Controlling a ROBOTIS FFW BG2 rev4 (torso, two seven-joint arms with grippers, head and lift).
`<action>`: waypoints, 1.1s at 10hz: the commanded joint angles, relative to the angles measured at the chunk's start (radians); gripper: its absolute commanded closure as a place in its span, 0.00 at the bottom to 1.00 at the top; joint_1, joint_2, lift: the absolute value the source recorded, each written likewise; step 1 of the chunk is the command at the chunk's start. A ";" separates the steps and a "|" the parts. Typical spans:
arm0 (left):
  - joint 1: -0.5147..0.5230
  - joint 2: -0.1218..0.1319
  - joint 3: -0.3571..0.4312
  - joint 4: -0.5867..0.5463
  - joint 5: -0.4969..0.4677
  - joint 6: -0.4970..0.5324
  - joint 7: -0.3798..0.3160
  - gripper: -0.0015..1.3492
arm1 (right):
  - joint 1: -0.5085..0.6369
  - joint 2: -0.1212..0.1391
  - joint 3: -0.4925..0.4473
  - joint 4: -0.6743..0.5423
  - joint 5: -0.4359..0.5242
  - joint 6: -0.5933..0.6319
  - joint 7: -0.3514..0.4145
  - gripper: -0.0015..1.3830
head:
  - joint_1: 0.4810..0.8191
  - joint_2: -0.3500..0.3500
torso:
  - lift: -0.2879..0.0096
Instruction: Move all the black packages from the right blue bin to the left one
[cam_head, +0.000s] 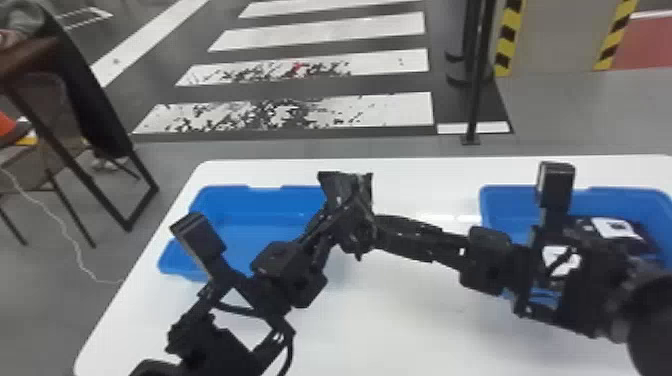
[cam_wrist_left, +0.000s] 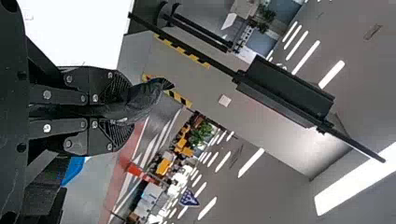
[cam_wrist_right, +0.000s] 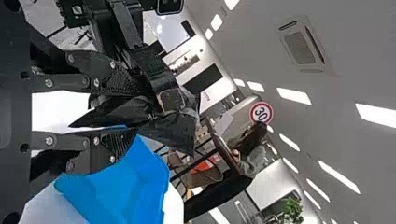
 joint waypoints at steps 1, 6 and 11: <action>-0.006 -0.002 0.039 0.007 -0.068 -0.034 0.036 0.90 | 0.008 0.002 -0.002 0.019 -0.015 -0.007 0.000 0.17 | 0.63 0.82 | 0.50; -0.160 -0.014 0.221 0.383 -0.642 -0.373 0.234 0.90 | 0.045 0.005 -0.068 0.016 0.017 -0.009 0.000 0.10 | 0.63 1.00 | 0.50; -0.099 -0.013 0.145 0.439 -0.315 -0.643 0.093 0.10 | 0.074 0.017 -0.221 -0.001 0.168 0.015 -0.081 0.10 | 0.63 1.00 | 0.50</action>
